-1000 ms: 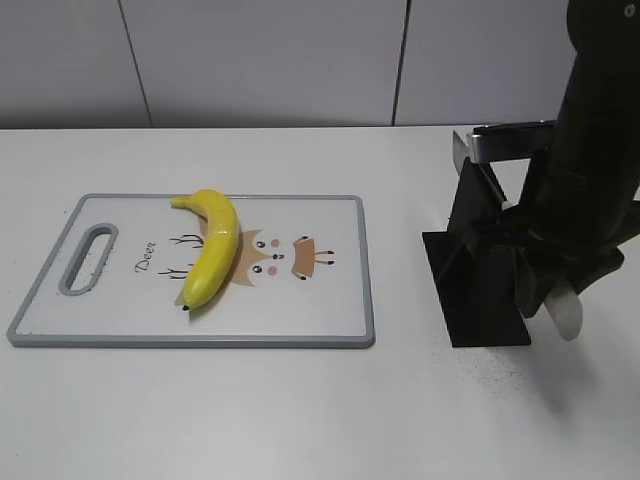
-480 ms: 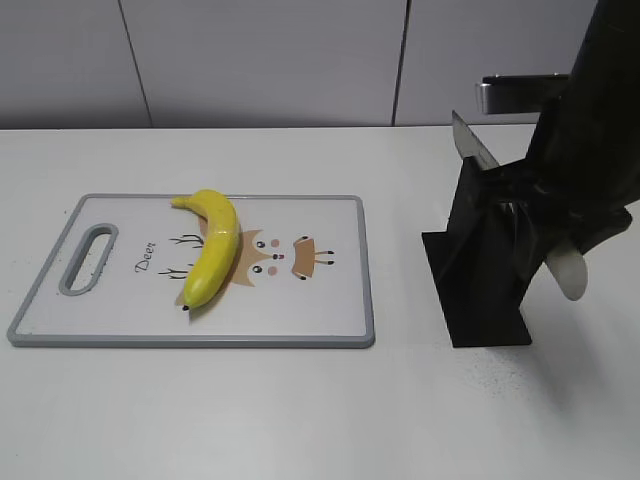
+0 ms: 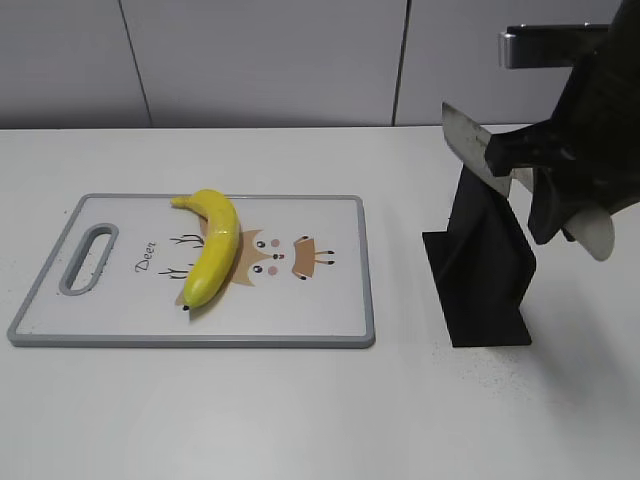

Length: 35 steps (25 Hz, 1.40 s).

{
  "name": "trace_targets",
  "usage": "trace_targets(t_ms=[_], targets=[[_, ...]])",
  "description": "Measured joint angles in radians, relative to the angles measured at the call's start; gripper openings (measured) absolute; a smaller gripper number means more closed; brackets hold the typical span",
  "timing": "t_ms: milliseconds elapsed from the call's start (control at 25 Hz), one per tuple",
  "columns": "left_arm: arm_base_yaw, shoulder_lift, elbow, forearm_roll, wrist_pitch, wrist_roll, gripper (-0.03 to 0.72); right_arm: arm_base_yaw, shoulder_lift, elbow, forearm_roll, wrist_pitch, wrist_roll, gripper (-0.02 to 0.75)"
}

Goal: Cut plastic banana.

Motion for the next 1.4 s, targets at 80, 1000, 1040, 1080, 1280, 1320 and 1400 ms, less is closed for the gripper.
trace_targets(t_ms=[80, 1000, 1040, 1080, 1280, 1320, 1400], targets=[[0.0, 0.0, 0.0, 0.0, 0.0, 0.0, 0.587, 0.0, -0.018, -0.005, -0.008, 0.0, 0.003, 0.183], [0.0, 0.0, 0.0, 0.001, 0.0, 0.0, 0.583, 0.001, -0.049, -0.217, -0.041, -0.078, -0.505, 0.183], [0.0, 0.0, 0.0, 0.001, 0.0, 0.0, 0.583, 0.001, -0.044, -0.217, -0.037, -0.094, -0.569, 0.183], [0.0, 0.0, 0.0, 0.001, 0.0, 0.0, 0.583, 0.001, -0.035, -0.217, -0.03, -0.11, -0.627, 0.183], [0.0, 0.0, 0.0, 0.001, 0.0, 0.0, 0.583, 0.001, 0.03, -0.219, 0.102, -0.162, -1.032, 0.183], [0.0, 0.0, 0.0, 0.001, 0.0, 0.0, 0.583, 0.001, 0.044, -0.219, 0.141, -0.166, -1.127, 0.183], [0.0, 0.0, 0.0, 0.001, 0.0, 0.0, 0.583, 0.001, 0.082, -0.219, 0.211, -0.167, -1.279, 0.183]])
